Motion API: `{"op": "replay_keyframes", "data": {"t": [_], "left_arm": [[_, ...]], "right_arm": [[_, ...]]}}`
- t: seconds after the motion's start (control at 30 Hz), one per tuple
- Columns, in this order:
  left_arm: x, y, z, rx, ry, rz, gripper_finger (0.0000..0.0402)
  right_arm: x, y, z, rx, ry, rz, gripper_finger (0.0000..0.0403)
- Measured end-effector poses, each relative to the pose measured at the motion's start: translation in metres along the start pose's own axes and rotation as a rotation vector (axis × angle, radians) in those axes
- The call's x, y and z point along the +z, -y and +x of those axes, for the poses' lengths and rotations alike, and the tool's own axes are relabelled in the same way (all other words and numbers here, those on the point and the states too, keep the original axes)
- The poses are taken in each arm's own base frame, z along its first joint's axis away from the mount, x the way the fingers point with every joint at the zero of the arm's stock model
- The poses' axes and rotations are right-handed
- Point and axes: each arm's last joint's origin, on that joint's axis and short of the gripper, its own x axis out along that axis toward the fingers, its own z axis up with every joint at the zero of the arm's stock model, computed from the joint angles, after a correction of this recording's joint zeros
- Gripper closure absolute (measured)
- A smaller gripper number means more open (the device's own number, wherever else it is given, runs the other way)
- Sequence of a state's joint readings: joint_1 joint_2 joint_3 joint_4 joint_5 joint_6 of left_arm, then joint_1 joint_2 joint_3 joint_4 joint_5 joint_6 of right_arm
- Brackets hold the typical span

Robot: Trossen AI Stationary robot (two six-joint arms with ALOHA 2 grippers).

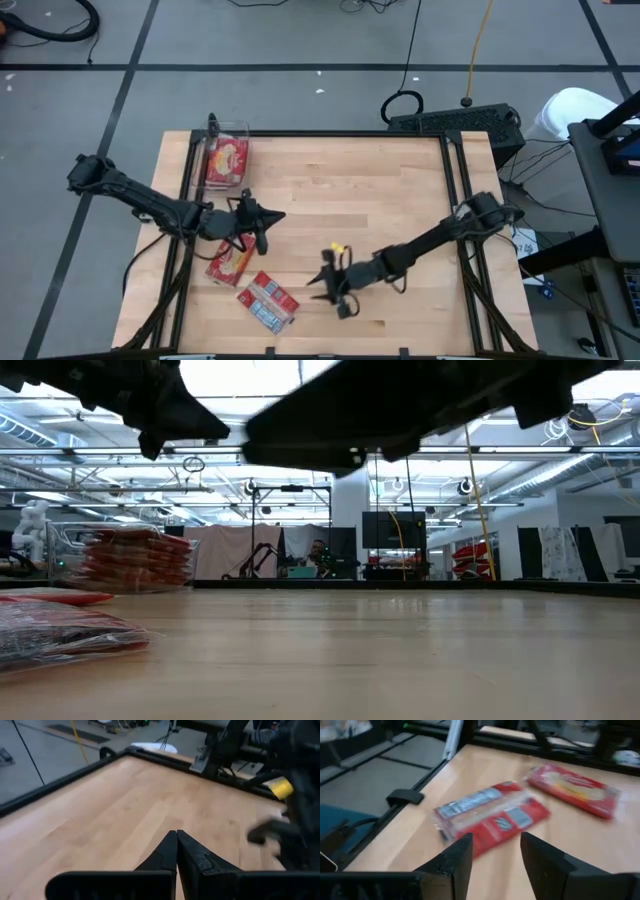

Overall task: Sort popcorn bags into baskets
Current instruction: Put the red popcorn bag into the transparent bin

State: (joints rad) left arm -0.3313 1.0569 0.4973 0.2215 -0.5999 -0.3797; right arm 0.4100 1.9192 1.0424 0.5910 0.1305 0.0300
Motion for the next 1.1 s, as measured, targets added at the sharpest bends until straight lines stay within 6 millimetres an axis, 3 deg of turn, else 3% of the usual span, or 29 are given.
{"op": "replay_keyframes", "data": {"t": [0.23,0.63,0.8,0.93,1.1], "left_arm": [[0.002,0.003,-0.002,-0.012,0.031,-0.003,0.0377],[-0.009,0.013,0.010,-0.031,0.019,0.001,0.0376],[-0.013,0.019,0.014,-0.050,0.026,-0.006,0.0376],[-0.015,0.021,0.016,-0.055,0.027,-0.009,0.0376],[-0.018,0.023,0.017,-0.056,0.016,-0.018,0.0376]], "right_arm": [[0.006,-0.020,0.043,0.029,-0.055,-0.075,0.0218],[-0.015,-0.031,0.076,0.118,-0.060,-0.111,0.0159],[-0.013,-0.033,0.090,0.120,-0.081,-0.102,0.0163],[-0.024,-0.033,0.096,0.111,-0.149,-0.099,0.0174],[-0.030,-0.026,0.097,0.029,-0.196,-0.109,0.0209]]}}
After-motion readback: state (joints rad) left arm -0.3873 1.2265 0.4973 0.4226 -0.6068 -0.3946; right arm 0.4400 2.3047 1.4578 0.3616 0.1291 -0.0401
